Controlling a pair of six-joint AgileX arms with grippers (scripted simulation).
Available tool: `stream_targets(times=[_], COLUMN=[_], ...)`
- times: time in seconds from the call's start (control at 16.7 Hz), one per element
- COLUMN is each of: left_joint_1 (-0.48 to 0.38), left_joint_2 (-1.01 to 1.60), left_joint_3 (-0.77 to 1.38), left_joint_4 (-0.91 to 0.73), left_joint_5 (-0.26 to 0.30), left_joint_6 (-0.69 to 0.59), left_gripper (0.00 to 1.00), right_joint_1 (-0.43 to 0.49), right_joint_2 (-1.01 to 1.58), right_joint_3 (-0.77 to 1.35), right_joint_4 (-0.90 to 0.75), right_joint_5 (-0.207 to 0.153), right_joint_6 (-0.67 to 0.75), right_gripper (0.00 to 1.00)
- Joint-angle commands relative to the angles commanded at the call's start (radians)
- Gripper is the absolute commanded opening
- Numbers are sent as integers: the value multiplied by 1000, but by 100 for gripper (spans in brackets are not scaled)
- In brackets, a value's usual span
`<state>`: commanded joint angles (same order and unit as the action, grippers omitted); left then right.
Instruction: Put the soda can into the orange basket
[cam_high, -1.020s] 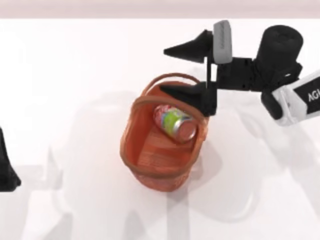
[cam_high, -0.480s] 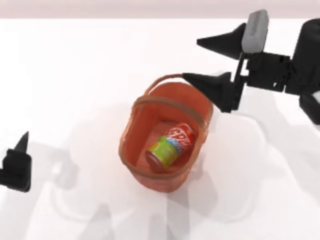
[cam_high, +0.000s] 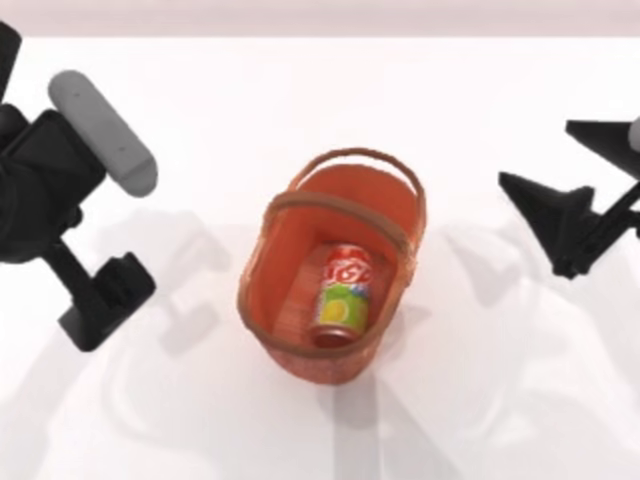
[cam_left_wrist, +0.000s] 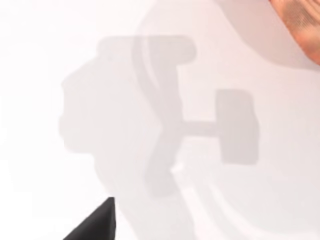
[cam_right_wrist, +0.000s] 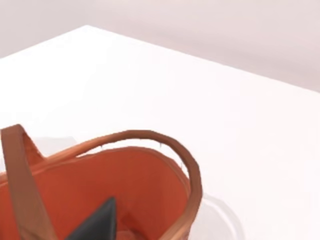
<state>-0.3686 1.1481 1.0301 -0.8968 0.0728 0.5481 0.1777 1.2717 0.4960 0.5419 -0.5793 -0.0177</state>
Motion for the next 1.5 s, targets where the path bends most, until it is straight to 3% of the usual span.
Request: stream_targets(times=[0.42, 0.6, 0.78, 1.02, 1.5], left_joint_1=[-196, -260, -305, -335, -333], left_joint_2=[649, 858, 1007, 1101, 1102], left_joint_3=[652, 903, 1102, 1236, 1225], left_joint_4=[-441, -564, -643, -689, -678], left_joint_5=[-10, -29, -50, -68, -69], left_joint_6=[342, 466, 559, 621, 625], left_gripper=[100, 100, 100, 100, 100], right_joint_1=[-93, -127, -152, -167, -168], right_joint_2=[-695, -951, -1142, -1265, -1272], right_joint_3=[-311, -400, -459, -494, -496], right_joint_4=[-316, -419, -492, -539, -542], right_joint_5=[318, 430, 516, 576, 579], right_joint_6=[4, 11, 16, 18, 18], right_gripper=[100, 100, 100, 100, 100])
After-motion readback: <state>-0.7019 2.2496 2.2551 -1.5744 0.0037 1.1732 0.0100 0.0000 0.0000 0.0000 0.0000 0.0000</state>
